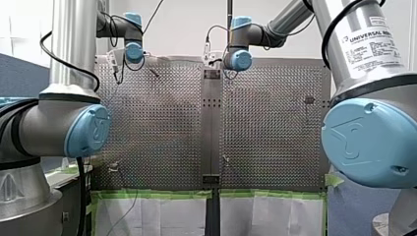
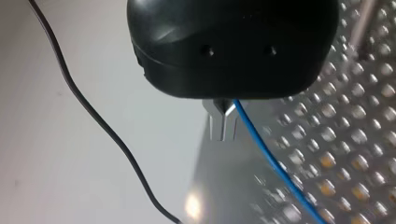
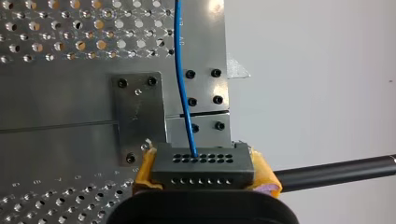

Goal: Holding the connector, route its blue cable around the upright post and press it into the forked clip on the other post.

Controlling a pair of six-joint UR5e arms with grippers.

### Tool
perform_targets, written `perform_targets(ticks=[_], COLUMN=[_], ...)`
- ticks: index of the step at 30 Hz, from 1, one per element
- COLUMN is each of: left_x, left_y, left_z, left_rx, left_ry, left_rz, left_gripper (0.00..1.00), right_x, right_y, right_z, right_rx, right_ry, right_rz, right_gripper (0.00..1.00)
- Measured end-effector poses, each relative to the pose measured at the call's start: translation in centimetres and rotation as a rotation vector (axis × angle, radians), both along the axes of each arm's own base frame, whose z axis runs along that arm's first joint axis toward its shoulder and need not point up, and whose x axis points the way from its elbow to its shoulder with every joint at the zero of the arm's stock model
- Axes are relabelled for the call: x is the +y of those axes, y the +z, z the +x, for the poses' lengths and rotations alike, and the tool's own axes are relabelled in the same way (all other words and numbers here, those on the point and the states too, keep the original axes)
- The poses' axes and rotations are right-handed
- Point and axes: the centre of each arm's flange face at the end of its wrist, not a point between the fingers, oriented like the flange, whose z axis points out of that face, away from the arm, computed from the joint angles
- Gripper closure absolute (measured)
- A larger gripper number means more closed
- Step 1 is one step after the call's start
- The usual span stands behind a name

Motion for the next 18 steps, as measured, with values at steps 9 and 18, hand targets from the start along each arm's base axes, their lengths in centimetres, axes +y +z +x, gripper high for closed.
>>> perform_targets(ticks=[9,18], left_x=[3.2,3.9], left_y=[-2.1,-3.2], left_z=[1.4,1.4], left_rx=[0.091,0.129], left_ry=[0.000,-0.047], left_rz=[-0.002,-0.003], left_gripper=[1.00,1.00], right_x=[-0.3,-0.9], right_y=[-0.3,-0.3], right_z=[0.0,-0.3], right_rx=[-0.001,-0.014], right_ry=[-0.007,-0.024], right_rz=[0.005,0.004], right_gripper=[1.00,1.00])
